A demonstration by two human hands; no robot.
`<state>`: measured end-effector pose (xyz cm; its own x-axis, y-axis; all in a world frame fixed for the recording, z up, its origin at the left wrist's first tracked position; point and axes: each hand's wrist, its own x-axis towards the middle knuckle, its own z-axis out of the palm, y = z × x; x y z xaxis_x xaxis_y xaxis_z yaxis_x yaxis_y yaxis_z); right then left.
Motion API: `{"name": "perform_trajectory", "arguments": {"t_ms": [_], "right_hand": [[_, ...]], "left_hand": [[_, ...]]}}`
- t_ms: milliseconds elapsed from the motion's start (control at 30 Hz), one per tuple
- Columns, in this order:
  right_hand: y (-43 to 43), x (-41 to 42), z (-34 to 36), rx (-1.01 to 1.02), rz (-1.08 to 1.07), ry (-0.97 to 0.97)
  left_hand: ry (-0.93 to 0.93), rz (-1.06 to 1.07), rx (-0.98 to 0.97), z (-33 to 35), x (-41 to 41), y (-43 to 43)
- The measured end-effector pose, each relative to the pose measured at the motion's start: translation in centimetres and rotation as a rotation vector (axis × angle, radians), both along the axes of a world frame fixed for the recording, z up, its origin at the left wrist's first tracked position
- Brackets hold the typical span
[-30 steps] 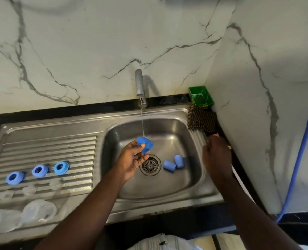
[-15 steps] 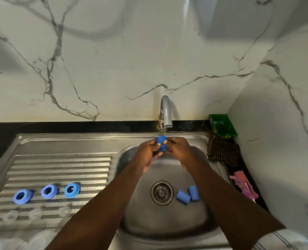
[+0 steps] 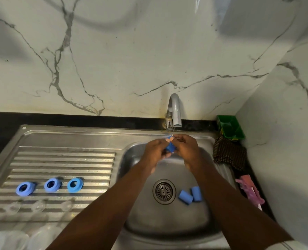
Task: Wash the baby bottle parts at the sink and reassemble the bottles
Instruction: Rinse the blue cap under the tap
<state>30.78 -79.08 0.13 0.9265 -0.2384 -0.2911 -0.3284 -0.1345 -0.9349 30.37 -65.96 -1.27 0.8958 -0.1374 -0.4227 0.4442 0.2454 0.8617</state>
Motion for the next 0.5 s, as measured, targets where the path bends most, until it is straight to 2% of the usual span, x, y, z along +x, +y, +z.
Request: {"name": "perform_trajectory", "arguments": {"t_ms": [133, 233, 300, 433, 500], "right_hand": [[0.1, 0.0, 0.0, 0.136, 0.101, 0.036], [-0.3, -0.1, -0.3, 0.052, 0.185, -0.042], [-0.3, 0.1, -0.3, 0.078, 0.14, -0.064], [0.0, 0.4, -0.2, 0.294, 0.104, 0.01], [0.1, 0.3, -0.4, 0.262, 0.121, 0.008]], "left_hand": [[-0.055, 0.023, 0.026, 0.0, -0.1, -0.2], [-0.02, 0.075, 0.024, 0.1, 0.5, 0.1], [0.006, 0.083, 0.045, 0.3, 1.0, 0.0], [0.089, 0.024, 0.172, 0.6, 1.6, 0.4], [0.06, -0.008, 0.077, 0.6, 1.4, 0.7]]}}
